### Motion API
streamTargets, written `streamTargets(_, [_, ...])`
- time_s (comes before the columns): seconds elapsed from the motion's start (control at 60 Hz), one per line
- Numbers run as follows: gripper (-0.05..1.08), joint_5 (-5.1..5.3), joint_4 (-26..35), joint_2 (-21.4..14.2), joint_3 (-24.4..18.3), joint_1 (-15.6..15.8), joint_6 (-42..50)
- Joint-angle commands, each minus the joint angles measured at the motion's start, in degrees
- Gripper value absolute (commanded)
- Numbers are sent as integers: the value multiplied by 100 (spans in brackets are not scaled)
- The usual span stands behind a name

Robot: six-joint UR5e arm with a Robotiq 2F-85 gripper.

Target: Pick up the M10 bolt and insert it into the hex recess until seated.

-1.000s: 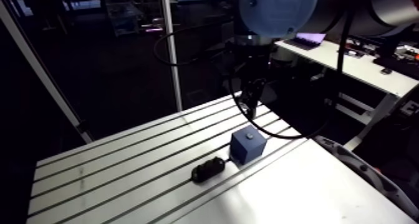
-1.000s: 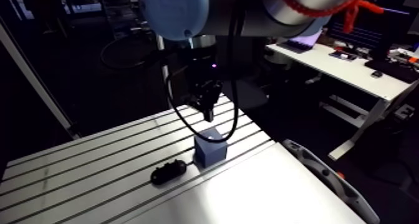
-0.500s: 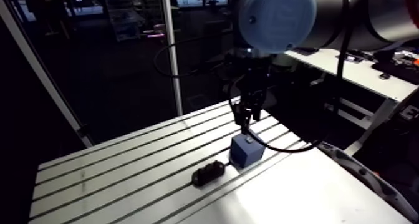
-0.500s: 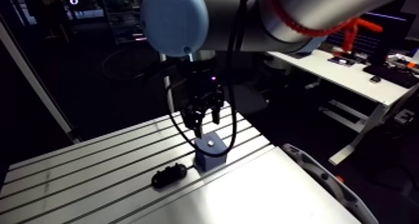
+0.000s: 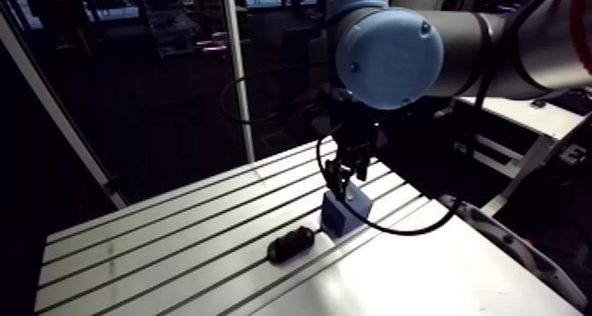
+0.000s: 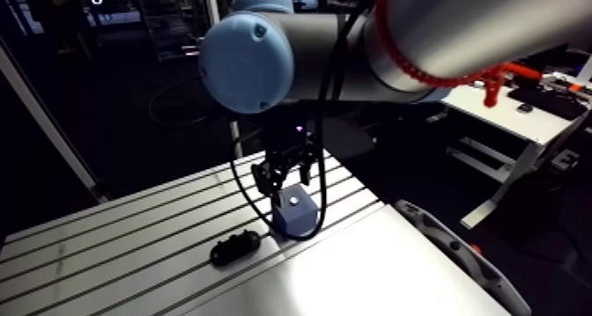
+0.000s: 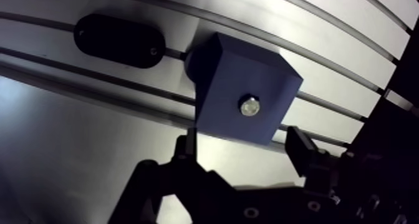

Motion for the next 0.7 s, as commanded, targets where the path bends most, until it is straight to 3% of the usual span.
streamTargets(0.017, [36,14,-51,34,31,-7,96])
streamTargets(0.283, [44,23,-301,74,66,-7,210])
streamTargets(0.7, [45,23,-332,148,111,-14,264])
